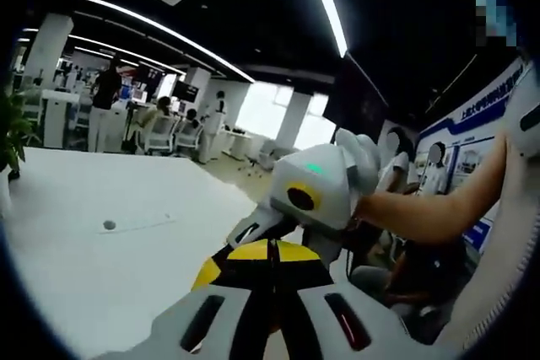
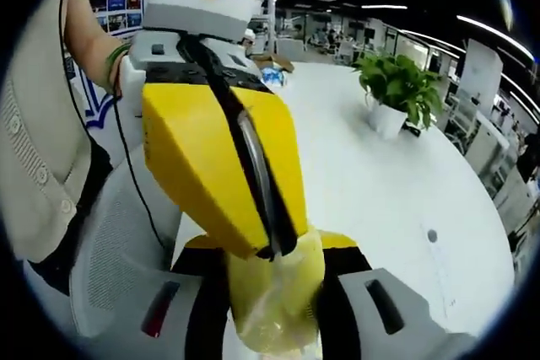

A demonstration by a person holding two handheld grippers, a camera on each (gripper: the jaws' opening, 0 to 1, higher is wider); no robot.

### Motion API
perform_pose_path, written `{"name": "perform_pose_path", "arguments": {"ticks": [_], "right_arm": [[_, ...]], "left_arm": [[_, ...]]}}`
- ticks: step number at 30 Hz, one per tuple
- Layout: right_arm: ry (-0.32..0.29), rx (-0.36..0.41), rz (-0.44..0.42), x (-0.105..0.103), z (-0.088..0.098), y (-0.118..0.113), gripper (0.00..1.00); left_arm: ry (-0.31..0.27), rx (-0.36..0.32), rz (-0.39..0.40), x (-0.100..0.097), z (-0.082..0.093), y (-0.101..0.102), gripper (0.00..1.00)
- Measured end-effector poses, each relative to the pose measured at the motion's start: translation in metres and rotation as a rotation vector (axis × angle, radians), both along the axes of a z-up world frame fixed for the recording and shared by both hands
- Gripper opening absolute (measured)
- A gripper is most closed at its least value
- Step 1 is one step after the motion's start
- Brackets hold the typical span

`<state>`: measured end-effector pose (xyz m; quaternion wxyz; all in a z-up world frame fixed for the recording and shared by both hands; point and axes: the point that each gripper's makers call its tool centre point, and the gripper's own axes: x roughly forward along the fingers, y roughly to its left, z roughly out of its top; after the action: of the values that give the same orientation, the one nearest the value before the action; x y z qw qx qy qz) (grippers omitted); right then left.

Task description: Compare the silicone blocks by pressing each to a similar depth, holding the contact briefly, and releasing to observe deformation and rebound differences across the visible hardness samples.

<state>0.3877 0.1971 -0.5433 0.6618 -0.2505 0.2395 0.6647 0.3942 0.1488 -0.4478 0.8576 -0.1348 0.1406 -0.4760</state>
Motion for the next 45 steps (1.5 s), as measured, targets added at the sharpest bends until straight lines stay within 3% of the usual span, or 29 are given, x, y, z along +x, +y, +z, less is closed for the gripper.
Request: {"name": "perform_pose_path", "arguments": {"ticks": [4, 7, 10, 18, 29, 45], "right_arm": [[0.025, -0.023, -0.017, -0.003, -0.002, -0.004, 0.25], [0.088, -0.046, -0.024, -0.011, -0.005, -0.009, 0.21], [0.084, -0.057, -0.024, -0.012, -0.006, -0.011, 0.18], [0.151, -0.087, -0.026, -0.024, -0.008, -0.015, 0.11], [0.161, -0.090, -0.012, -0.029, -0.007, -0.014, 0.10], [0.255, -0.053, -0.009, -0.038, 0.002, -0.012, 0.09]], "left_arm": [[0.002, 0.002, -0.024, -0.004, -0.001, -0.003, 0.00], [0.004, -0.001, -0.033, -0.007, -0.002, -0.005, 0.00], [0.000, 0.006, -0.043, -0.010, -0.003, -0.007, 0.00], [-0.003, 0.005, -0.055, -0.016, -0.003, -0.010, 0.00], [-0.031, 0.005, -0.062, -0.018, -0.002, -0.008, 0.00], [-0.082, -0.003, -0.078, -0.020, 0.005, -0.010, 0.00]]}}
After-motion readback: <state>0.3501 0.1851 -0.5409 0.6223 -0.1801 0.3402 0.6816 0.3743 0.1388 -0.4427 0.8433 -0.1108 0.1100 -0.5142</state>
